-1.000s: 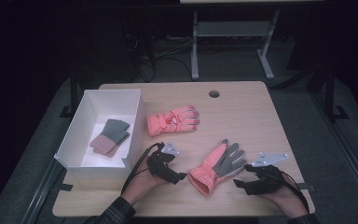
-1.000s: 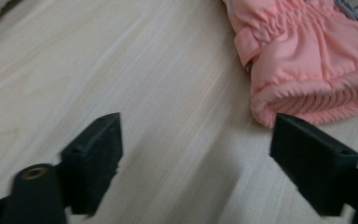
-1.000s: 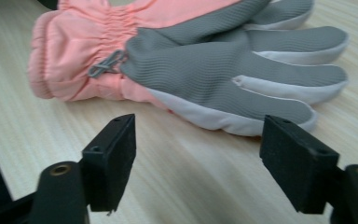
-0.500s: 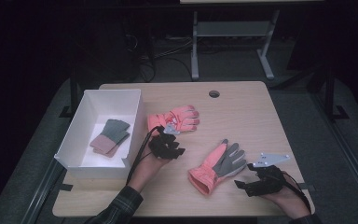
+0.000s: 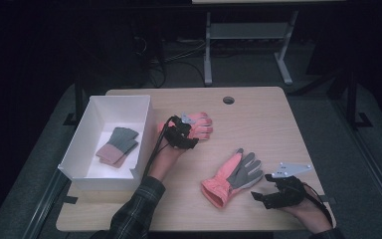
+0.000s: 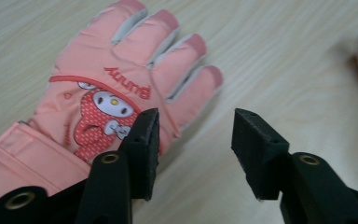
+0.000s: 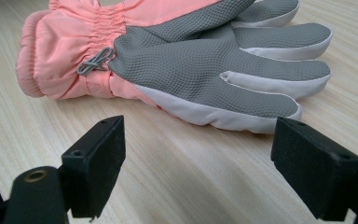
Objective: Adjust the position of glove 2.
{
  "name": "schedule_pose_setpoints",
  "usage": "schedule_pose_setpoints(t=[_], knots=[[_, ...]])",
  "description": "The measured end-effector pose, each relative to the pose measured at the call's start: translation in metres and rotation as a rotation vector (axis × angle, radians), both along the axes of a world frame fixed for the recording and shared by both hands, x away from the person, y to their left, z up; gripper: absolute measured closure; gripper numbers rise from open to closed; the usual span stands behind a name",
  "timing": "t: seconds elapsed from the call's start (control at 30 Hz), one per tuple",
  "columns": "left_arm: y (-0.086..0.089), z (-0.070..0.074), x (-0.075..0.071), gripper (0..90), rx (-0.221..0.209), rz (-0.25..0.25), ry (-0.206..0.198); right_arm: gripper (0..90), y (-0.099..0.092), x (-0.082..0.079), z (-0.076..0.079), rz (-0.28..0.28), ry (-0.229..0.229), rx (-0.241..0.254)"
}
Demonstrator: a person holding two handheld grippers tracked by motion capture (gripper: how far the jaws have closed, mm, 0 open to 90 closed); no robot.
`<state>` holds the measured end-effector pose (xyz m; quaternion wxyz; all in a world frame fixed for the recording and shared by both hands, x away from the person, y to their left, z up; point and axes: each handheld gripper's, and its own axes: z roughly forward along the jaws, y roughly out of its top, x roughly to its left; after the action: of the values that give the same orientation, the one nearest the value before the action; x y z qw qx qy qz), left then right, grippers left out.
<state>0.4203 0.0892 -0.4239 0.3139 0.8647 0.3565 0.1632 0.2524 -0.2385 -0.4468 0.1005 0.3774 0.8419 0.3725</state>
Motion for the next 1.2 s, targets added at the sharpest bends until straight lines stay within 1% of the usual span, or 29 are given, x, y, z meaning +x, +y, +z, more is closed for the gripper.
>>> schedule_pose_setpoints(t=[0.03,0.1,0.17,0.2,0.3,0.33,0.37,0.47,0.5,0.53,0.6,0.67,0.7,0.8,0.83,0.9,0.93,1.03,1.13,1.2], knots=[[0.0,-0.001,0.003,49.0,0.005,0.01,0.001,17.5,0.0,0.0,0.0,0.0,-0.001,0.0],[0.0,-0.005,0.009,48.4,0.002,0.02,0.006,17.5,0.0,0.0,0.0,-0.003,0.007,0.0],[-0.001,-0.009,0.015,47.7,0.02,0.035,0.014,17.5,0.0,0.0,0.0,-0.004,0.003,0.003],[-0.001,-0.013,0.017,47.4,0.021,0.04,0.023,17.5,0.0,0.0,0.0,-0.005,0.003,0.005],[-0.001,-0.02,0.021,47.9,0.017,0.047,0.035,17.5,-0.001,0.0,0.0,-0.002,0.003,0.001],[-0.001,-0.022,0.022,48.1,0.019,0.05,0.038,17.5,-0.001,0.0,0.0,-0.002,0.003,0.001],[-0.001,-0.024,0.022,48.4,0.033,0.048,0.037,17.5,-0.001,0.0,0.001,-0.005,0.006,0.003],[-0.003,-0.029,0.023,55.7,0.07,0.057,0.025,17.5,0.0,0.0,0.0,-0.004,0.009,0.003],[-0.004,-0.029,0.024,60.0,0.074,0.056,0.021,17.5,0.0,0.0,0.0,-0.004,0.007,0.004],[-0.003,-0.029,0.025,63.7,0.075,0.055,0.03,17.5,0.0,0.0,0.0,-0.004,0.007,0.005],[-0.004,-0.028,0.025,73.6,0.09,0.048,0.031,17.5,0.0,0.0,0.0,-0.003,0.008,0.005],[-0.004,-0.026,0.025,81.9,0.09,0.049,0.045,17.6,0.0,0.0,0.0,-0.004,0.011,0.005],[-0.004,-0.025,0.026,83.6,0.091,0.048,0.048,17.6,0.0,0.0,0.0,-0.005,0.008,0.008],[-0.003,-0.023,0.025,85.0,0.071,0.058,0.042,17.6,0.0,0.0,0.001,-0.005,0.004,0.011],[-0.003,-0.021,0.025,85.0,0.057,0.062,0.044,17.6,0.0,0.0,0.001,-0.006,0.005,0.011],[-0.002,-0.018,0.024,84.9,0.022,0.054,0.053,17.6,-0.001,0.0,0.0,-0.003,0.004,0.009],[-0.003,-0.016,0.024,84.9,0.014,0.045,0.056,17.6,-0.001,0.001,0.0,-0.004,0.005,0.01],[-0.013,-0.014,0.02,84.8,-0.001,0.013,0.068,17.6,-0.002,0.0,0.0,-0.006,0.006,0.01],[-0.031,-0.014,0.013,84.5,-0.008,-0.029,0.081,17.6,-0.001,0.0,0.001,-0.004,0.004,0.011],[-0.04,-0.015,0.009,84.3,-0.022,-0.047,0.094,17.6,-0.001,0.0,0.001,-0.003,0.003,0.009]])
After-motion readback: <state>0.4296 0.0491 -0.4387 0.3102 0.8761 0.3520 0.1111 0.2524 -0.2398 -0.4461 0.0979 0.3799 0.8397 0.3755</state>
